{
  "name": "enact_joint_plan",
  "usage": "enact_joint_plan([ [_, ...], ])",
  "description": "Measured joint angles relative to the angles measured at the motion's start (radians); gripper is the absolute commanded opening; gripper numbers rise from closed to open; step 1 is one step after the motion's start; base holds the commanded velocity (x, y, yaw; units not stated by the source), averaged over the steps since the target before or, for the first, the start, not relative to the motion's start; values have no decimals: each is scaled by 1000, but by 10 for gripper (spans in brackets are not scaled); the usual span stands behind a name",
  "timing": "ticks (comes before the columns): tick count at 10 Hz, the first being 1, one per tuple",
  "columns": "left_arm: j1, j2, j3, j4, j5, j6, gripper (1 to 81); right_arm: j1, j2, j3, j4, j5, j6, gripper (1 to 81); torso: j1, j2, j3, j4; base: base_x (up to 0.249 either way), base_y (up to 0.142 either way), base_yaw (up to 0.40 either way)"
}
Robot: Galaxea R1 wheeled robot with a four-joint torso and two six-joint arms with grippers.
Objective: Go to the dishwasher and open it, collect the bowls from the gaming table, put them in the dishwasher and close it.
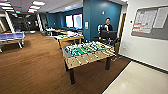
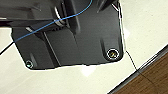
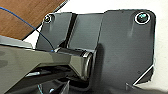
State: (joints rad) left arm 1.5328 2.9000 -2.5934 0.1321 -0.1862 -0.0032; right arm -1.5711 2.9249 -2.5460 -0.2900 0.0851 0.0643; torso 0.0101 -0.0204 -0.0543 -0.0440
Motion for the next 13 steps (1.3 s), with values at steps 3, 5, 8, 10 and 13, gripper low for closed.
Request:
enact_joint_plan([
  [3, -2, 3, 0, 0, 0, 0, 811, 0, 1, 0, -5, -1, -1, 811, 0, 0, 0, 0, 0, 0, 357],
  [5, 3, 9, 1, 0, 4, 0, 811, 0, 0, -2, -10, -1, -1, 811, 0, 0, 0, 0, 0, 0, 357],
  [8, 3, 5, 0, 0, 6, 0, 811, 2, 3, -2, -11, 1, -1, 811, 0, 0, 0, 0, 0, 0, 357],
  [10, 0, 7, 0, 0, 4, 0, 811, 2, 2, -2, -12, 0, -1, 811, -1, 0, 0, 0, 0, 0, 357],
  [13, 0, 7, 0, 1, 6, 0, 811, -1, 2, -2, -12, 0, -1, 811, -1, 0, 0, 0, 0, 0, 357],
])
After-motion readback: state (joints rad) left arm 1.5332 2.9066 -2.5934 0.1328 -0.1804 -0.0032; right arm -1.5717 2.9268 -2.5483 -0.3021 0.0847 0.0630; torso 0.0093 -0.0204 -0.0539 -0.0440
